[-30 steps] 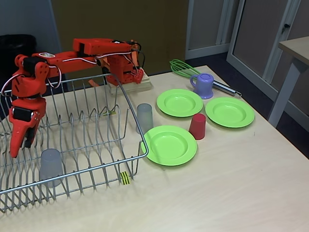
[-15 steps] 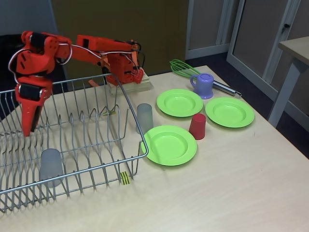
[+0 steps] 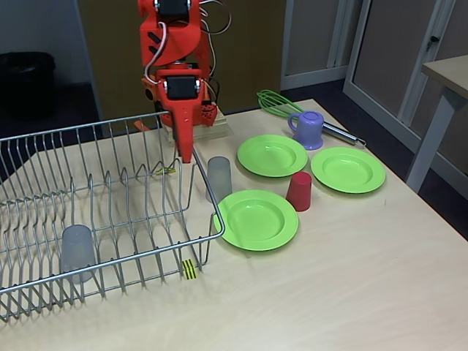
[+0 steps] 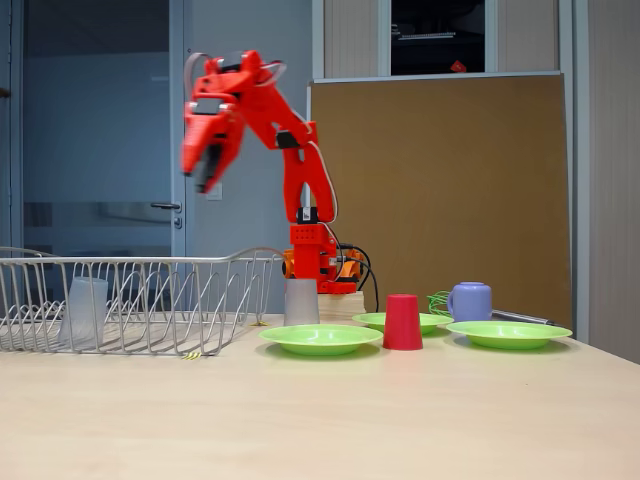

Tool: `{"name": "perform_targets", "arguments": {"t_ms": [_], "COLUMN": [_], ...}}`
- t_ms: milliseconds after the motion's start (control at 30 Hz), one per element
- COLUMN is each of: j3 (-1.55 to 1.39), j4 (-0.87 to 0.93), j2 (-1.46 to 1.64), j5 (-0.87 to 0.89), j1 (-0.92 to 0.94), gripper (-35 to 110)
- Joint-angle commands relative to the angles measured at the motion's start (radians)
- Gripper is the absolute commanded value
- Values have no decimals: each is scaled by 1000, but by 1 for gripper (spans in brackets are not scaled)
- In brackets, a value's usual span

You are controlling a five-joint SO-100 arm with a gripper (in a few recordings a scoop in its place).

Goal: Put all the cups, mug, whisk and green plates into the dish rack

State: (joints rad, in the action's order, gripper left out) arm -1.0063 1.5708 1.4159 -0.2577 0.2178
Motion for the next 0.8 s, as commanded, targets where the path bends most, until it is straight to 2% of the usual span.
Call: {"name": "perform_targets", "arguments": {"t_ms": [0,267,567,767], "j3": [-189,-609,-1032,-1144], "j4": [-25,-137,-192,-193], "j2": [158,402,614,652], "j5": [67,118,74,156], "j1": [-87,-238,-261,-259], "gripper": [21,18,35,42]}}
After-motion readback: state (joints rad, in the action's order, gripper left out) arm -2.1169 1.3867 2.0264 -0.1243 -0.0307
